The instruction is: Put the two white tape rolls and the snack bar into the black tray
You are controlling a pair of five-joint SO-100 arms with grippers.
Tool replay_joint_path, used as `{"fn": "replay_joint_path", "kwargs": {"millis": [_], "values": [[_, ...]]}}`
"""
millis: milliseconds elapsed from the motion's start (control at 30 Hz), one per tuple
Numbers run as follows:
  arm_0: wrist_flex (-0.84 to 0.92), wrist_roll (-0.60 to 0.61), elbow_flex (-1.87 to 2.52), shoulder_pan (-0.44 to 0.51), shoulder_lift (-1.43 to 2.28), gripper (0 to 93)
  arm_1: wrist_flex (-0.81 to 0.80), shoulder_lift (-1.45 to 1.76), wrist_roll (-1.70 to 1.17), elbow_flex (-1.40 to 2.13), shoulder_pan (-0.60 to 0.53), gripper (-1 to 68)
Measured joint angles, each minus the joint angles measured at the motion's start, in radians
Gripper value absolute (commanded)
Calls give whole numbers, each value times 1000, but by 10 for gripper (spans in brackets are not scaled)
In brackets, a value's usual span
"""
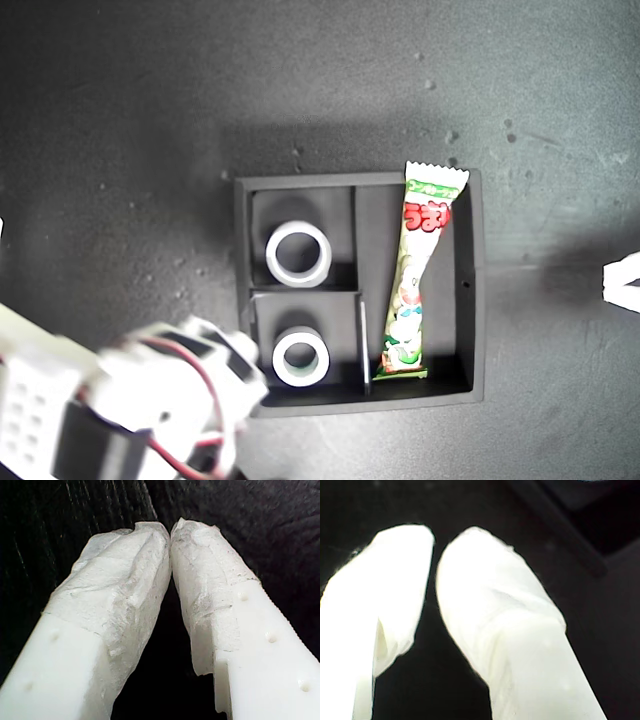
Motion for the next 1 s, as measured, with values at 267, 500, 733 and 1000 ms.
{"fn": "replay_joint_path", "kwargs": {"millis": [267,500,733,1000], "values": [[-339,97,945,-238,744,0,49,61,-181,80,57,-7],[-586,100,1528,-252,1055,0,224,60,-117,81,140,-7],[-663,91,1833,-247,1321,0,282,60,-118,81,163,-3],[-635,115,2108,-244,1766,0,387,60,-46,81,164,-1]]}}
